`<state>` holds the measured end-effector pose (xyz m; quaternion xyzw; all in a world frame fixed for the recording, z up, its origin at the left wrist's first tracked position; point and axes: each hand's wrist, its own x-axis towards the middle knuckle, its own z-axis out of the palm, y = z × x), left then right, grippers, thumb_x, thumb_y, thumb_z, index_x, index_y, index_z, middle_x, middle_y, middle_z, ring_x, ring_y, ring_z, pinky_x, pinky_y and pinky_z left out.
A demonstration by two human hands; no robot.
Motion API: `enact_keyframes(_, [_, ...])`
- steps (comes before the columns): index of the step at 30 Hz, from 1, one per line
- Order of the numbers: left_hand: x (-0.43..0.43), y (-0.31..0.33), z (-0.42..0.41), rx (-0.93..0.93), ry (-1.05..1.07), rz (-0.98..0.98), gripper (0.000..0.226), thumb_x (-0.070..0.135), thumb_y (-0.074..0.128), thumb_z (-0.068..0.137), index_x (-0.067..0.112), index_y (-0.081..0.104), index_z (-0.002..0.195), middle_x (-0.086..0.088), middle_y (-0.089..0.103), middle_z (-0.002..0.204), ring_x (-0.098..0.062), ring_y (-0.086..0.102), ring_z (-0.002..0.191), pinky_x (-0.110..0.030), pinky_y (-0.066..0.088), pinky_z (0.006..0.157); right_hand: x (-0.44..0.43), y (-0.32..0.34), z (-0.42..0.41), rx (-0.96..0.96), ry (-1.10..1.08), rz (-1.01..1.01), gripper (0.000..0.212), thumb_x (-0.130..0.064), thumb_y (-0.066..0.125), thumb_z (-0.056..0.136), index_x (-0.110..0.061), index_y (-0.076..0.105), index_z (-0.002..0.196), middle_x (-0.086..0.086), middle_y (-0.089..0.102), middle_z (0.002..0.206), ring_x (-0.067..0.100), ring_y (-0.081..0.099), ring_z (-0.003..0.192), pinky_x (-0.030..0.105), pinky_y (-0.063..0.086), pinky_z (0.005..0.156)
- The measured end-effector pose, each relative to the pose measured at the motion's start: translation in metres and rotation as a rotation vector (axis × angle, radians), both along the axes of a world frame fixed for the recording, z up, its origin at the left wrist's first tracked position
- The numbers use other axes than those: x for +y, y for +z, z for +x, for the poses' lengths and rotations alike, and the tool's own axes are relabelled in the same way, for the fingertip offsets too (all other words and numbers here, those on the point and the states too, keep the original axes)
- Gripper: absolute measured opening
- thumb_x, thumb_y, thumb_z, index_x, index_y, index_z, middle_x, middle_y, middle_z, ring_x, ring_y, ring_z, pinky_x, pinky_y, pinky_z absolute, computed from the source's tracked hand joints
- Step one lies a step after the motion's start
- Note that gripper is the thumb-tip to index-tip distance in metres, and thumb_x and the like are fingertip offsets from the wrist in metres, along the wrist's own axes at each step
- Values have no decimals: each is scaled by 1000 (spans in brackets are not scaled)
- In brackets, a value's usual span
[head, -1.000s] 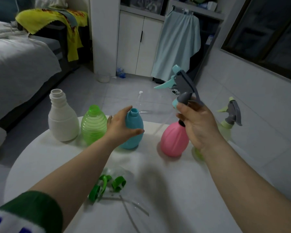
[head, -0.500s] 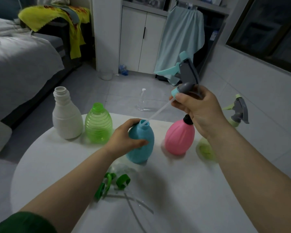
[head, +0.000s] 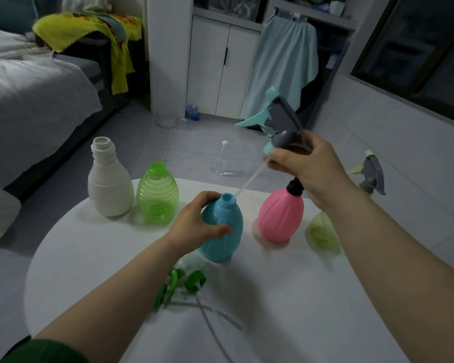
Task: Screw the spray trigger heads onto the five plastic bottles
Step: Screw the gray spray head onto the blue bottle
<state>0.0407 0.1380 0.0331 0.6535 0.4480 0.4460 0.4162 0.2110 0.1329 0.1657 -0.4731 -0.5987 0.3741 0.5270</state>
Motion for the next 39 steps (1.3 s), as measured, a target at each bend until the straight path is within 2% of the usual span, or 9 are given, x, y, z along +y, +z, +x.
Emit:
enact_keyframes(3, [-1, -2, 0, 9, 9, -7, 53, 13, 77, 59, 39, 44, 91, 23, 51, 93, 0, 49, 88, 1, 38, 65, 2, -13, -7, -102, 34, -46, 23, -3, 66, 71, -24, 57, 75, -3, 62, 80, 17, 62, 84, 30, 55, 79])
enact_keyframes(7, [0, -3, 1, 3, 15, -12, 54, 21, 78, 55, 32, 46, 97, 16, 53, 96, -6, 50, 93, -3, 38, 69, 3, -26, -17, -347, 127, -124, 24, -5, 69, 69, -25, 56, 74, -10, 60, 75, -2, 57, 68, 6, 46, 63])
enact_keyframes(13, [3, -6, 2, -5, 28, 1, 54, 10, 77, 59, 25, 48, 101, 5, 54, 102, -11, 50, 97, 4, 35, 66, 6, -34, -31, -624, 194, -180, 21, -7, 66, 71, -15, 55, 87, 8, 60, 90, 18, 56, 83, 26, 46, 71])
enact_keyframes(19, [3, -8, 2, -18, 21, -6, 53, 12, 77, 59, 30, 45, 96, 17, 52, 94, -4, 49, 90, 5, 35, 62, 12, -35, -32, -717, 264, -226, 30, -10, 67, 70, -9, 55, 99, 13, 64, 101, 24, 60, 95, 35, 48, 84])
enact_keyframes(24, [2, -7, 5, 12, 53, 5, 55, 14, 78, 59, 30, 42, 98, 17, 49, 94, -10, 47, 93, 7, 31, 63, 15, -31, -39, -919, 190, -200, 19, -16, 68, 66, -20, 50, 73, -6, 53, 71, 13, 51, 68, 24, 40, 58])
enact_keyframes(28, [-2, -7, 8, 48, 108, 32, 58, 16, 77, 59, 21, 47, 108, 9, 51, 98, -13, 48, 92, -7, 34, 64, 13, -36, -47, -982, 92, -161, 23, -21, 67, 67, -17, 47, 77, -6, 48, 69, 17, 48, 71, 20, 34, 50])
enact_keyframes(33, [-5, 0, 9, 87, 104, 3, 62, 17, 77, 60, 19, 46, 113, 5, 51, 103, -15, 48, 96, -27, 38, 80, 11, -37, -45, -915, 102, -207, 23, -20, 67, 68, -19, 46, 77, -4, 51, 74, 14, 49, 69, 20, 35, 52])
enact_keyframes(36, [2, 8, -3, 95, -88, -93, 63, 15, 77, 60, 30, 44, 112, 6, 50, 111, -14, 48, 105, -23, 39, 82, 10, -33, -40, -883, 165, -244, 29, -20, 69, 68, -30, 41, 66, -11, 48, 71, 6, 46, 66, 20, 33, 52])
enact_keyframes(39, [9, 15, -12, 210, -234, -156, 69, 14, 77, 61, 28, 41, 119, 7, 49, 115, -13, 47, 108, -25, 39, 88, 11, -32, -36, -850, 237, -278, 24, -19, 69, 68, -26, 47, 74, -8, 51, 75, 12, 51, 74, 24, 42, 63])
